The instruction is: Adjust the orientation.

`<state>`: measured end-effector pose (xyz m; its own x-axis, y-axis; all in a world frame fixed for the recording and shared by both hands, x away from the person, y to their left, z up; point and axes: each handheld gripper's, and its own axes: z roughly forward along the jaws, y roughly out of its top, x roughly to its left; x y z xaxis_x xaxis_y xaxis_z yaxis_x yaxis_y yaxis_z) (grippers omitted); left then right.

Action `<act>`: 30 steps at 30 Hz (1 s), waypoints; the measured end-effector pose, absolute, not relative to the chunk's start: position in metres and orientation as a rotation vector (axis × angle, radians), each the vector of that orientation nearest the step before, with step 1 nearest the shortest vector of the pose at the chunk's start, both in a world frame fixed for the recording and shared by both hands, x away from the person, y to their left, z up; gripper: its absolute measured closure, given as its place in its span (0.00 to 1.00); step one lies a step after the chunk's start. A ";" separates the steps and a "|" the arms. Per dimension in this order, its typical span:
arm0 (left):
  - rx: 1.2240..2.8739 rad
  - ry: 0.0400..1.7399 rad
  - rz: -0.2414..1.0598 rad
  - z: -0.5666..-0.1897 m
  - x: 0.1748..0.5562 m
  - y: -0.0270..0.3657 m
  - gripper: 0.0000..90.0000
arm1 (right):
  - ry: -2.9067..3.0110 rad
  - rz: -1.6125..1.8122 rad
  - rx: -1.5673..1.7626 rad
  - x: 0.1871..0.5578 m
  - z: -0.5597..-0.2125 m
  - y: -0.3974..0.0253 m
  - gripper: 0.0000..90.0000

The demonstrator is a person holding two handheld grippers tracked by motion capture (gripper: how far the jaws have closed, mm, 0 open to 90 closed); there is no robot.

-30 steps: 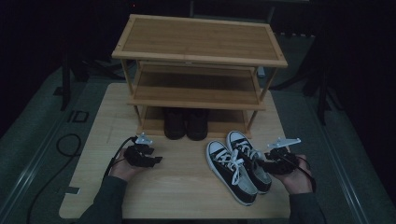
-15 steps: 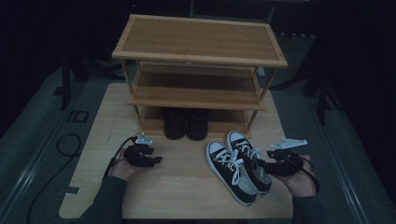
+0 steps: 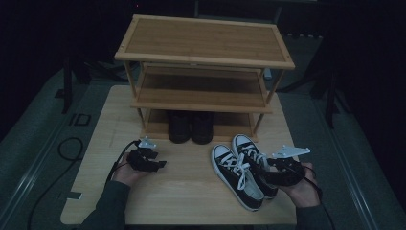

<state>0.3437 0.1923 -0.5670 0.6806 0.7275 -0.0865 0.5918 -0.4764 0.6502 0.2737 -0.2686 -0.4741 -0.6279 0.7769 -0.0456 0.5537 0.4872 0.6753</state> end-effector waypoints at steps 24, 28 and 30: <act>2.223 1.009 0.259 -0.567 0.344 0.193 0.50 | 2.469 0.838 1.234 0.275 -0.505 -0.258 0.27; 2.224 1.008 0.260 -0.567 0.344 0.193 0.50 | 2.480 0.833 1.226 0.278 -0.508 -0.254 0.23; 2.224 1.007 0.261 -0.567 0.344 0.193 0.50 | 2.488 0.835 1.226 0.279 -0.510 -0.251 0.23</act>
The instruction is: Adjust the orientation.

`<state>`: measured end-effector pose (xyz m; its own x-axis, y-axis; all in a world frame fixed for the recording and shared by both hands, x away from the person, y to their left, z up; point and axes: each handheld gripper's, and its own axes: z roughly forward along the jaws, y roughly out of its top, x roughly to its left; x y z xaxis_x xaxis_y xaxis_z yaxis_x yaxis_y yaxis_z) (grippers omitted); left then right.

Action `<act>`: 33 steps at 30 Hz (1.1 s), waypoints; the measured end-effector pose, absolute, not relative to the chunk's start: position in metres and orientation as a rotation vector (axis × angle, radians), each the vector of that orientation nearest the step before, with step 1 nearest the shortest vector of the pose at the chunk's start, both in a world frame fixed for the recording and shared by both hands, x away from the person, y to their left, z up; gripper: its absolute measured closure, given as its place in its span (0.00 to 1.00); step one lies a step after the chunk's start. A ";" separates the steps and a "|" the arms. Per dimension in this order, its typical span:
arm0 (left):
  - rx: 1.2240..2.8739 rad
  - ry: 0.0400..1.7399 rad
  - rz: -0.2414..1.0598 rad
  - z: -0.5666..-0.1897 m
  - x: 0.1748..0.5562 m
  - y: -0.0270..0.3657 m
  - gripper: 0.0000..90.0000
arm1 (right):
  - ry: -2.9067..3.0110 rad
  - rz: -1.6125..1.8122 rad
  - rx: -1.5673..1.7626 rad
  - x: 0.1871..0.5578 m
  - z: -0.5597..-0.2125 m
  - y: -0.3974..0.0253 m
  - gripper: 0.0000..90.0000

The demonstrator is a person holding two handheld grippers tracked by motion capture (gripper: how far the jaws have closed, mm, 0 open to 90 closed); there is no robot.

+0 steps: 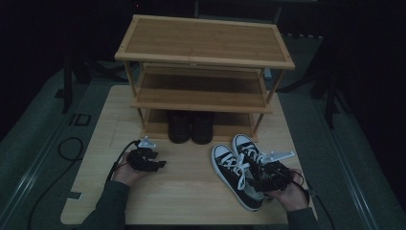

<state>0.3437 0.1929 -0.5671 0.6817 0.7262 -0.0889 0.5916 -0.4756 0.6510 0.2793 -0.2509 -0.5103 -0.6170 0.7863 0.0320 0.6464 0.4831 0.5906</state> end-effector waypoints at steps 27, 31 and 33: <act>2.225 1.005 0.262 -0.567 0.344 0.193 0.50 | 2.496 0.796 1.186 0.299 -0.524 -0.236 0.92; 2.218 1.004 0.257 -0.567 0.344 0.194 0.50 | 2.496 0.827 1.212 0.300 -0.524 -0.239 0.94; 2.222 1.002 0.258 -0.567 0.344 0.194 0.50 | 2.502 0.844 1.233 0.301 -0.524 -0.241 0.94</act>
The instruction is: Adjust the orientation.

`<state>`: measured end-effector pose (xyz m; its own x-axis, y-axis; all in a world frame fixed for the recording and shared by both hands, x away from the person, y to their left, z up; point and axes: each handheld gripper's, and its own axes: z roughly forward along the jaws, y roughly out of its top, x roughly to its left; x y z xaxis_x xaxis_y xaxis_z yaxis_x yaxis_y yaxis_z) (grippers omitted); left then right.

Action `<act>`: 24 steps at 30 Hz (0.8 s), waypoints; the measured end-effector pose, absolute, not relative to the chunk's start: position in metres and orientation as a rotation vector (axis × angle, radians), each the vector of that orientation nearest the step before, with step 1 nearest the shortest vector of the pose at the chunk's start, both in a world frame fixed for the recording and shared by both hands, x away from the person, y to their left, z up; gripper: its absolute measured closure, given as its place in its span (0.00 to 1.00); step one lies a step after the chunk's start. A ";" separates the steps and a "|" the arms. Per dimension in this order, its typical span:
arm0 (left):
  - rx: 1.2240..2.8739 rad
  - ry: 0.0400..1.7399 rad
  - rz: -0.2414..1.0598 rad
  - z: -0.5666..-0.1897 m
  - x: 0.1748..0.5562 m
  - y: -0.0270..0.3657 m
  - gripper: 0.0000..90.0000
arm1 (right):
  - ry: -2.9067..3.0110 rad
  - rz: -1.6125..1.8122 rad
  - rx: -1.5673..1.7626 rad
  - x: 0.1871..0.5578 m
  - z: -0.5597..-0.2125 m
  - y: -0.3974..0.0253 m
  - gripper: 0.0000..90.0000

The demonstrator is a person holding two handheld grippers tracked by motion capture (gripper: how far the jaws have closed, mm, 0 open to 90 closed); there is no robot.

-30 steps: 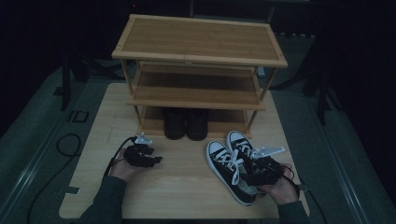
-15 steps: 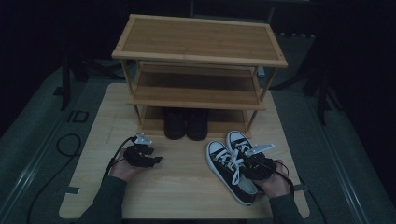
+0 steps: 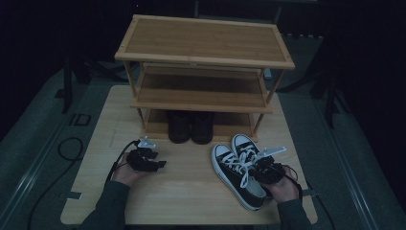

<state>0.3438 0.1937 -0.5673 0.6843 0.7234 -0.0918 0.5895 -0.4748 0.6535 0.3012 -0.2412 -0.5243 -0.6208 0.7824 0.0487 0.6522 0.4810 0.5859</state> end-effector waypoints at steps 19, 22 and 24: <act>2.214 1.005 0.252 -0.568 0.344 0.194 0.50 | 2.519 0.855 1.151 0.302 -0.524 -0.244 0.94; 2.212 1.006 0.252 -0.568 0.344 0.195 0.50 | 2.533 0.862 1.131 0.304 -0.524 -0.247 0.94; 2.211 1.005 0.251 -0.568 0.344 0.195 0.50 | 2.542 0.860 1.118 0.305 -0.524 -0.248 0.94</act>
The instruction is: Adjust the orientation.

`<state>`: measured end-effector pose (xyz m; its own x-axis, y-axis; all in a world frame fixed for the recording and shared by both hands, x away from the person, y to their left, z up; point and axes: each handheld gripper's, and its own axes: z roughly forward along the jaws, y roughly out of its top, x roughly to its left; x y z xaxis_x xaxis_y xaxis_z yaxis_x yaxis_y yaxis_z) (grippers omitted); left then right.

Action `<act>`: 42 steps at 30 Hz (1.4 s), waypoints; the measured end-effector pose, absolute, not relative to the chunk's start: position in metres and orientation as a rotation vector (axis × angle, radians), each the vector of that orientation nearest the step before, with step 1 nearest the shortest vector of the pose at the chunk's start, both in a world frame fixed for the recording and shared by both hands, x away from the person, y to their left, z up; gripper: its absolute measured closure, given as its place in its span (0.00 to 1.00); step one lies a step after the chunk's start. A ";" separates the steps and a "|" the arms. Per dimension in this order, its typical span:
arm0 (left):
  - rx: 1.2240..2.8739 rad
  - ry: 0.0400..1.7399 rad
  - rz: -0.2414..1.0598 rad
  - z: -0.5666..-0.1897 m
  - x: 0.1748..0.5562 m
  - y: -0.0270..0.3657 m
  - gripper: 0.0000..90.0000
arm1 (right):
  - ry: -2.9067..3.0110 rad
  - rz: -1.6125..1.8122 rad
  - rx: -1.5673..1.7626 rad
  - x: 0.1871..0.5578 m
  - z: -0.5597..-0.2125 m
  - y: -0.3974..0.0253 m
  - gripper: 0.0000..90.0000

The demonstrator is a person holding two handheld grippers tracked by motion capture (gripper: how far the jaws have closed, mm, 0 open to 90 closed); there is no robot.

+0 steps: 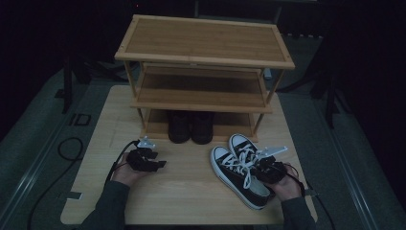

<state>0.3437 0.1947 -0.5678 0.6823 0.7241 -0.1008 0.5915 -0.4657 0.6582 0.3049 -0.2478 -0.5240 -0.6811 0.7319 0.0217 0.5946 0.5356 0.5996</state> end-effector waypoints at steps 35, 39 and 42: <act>2.203 1.003 0.250 -0.568 0.343 0.196 0.50 | 2.608 0.907 0.928 0.308 -0.493 -0.249 0.94; 2.202 1.004 0.251 -0.568 0.343 0.195 0.50 | 2.612 0.903 0.909 0.310 -0.489 -0.248 0.94; 2.203 1.004 0.253 -0.568 0.343 0.195 0.50 | 2.619 0.901 0.887 0.310 -0.485 -0.248 0.94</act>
<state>0.3429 0.1953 -0.5685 0.6817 0.7244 -0.1023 0.5891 -0.4607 0.6638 0.3102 -0.2479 -0.4851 -0.7895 0.6134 -0.0214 0.4703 0.6270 0.6211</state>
